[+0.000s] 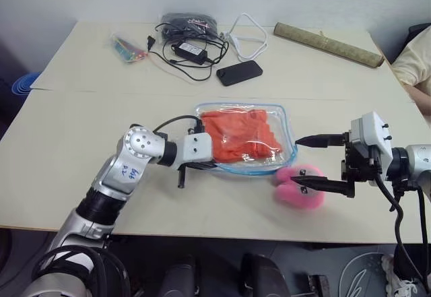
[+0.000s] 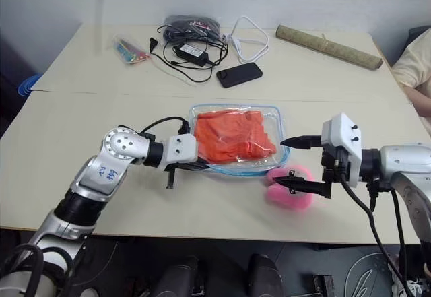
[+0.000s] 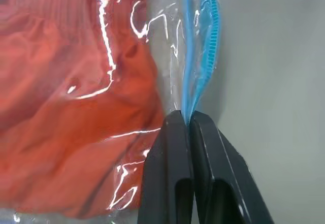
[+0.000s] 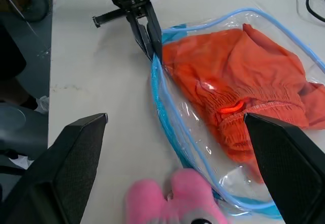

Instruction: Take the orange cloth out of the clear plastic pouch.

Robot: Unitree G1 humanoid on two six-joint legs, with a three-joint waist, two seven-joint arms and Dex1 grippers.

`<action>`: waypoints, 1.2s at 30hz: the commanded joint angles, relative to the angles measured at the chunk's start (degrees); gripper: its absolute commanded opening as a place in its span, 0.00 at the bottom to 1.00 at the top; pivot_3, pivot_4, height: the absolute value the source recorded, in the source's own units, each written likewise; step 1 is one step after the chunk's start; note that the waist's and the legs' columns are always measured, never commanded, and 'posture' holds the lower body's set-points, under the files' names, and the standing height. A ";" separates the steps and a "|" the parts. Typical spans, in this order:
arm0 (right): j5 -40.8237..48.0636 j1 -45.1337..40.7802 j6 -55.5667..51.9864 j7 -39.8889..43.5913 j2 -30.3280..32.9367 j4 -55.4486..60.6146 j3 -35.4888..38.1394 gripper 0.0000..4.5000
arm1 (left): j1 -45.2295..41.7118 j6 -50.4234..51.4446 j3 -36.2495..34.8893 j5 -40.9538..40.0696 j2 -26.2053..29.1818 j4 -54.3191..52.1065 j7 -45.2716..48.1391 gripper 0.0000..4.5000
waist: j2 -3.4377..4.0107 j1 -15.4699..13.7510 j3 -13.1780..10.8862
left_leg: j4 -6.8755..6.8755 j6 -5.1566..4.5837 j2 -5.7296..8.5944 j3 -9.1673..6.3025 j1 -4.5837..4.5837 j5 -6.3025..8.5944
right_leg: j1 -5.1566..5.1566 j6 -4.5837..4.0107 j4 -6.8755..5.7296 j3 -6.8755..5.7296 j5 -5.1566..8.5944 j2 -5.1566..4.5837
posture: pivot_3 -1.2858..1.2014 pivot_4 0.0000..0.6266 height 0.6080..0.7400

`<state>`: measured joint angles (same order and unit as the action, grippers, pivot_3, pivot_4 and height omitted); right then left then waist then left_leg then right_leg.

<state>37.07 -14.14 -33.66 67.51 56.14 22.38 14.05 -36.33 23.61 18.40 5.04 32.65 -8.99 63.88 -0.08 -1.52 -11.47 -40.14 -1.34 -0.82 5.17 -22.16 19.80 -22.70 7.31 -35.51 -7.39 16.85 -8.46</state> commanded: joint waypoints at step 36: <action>-7.67 11.11 7.33 4.77 0.45 -14.54 -1.80 1.00 | 23.46 27.12 -35.86 -39.61 22.13 -26.91 8.18 0.99 | 0.01 -0.22 0.01 | 0.00 0.01 -0.14 -0.49 0.17 -0.05 | 0.16 -0.03 -0.02 0.03 0.02 -0.08 | 0.52 0.24 1.00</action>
<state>30.13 -3.44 -28.29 71.92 57.64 8.03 13.34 -12.40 53.25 -17.16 -33.73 54.66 -35.22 73.05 -0.07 -1.74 -11.46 -40.14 -1.34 -0.94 4.65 -21.97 19.74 -22.50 7.28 -35.51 -7.36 16.86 -8.56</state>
